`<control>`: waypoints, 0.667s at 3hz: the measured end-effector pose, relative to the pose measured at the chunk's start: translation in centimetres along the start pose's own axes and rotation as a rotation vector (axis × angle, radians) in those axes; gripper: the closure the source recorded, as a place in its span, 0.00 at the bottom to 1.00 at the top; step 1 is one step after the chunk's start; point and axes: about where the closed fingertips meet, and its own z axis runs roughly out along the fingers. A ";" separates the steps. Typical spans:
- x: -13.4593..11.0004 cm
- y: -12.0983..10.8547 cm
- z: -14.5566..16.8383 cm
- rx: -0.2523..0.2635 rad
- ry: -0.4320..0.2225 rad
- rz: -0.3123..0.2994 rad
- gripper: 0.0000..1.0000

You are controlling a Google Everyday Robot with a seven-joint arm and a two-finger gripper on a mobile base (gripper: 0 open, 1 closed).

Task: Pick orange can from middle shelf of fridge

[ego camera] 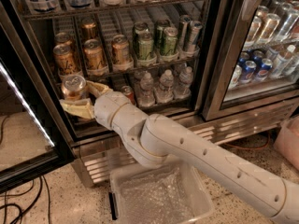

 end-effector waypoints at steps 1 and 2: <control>-0.3 0.7 -3.7 0.034 0.064 0.012 1.00; -0.8 0.0 -7.4 0.153 0.133 -0.033 1.00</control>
Offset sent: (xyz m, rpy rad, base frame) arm -0.0752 -0.1112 0.0006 -0.1869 0.0889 -0.3938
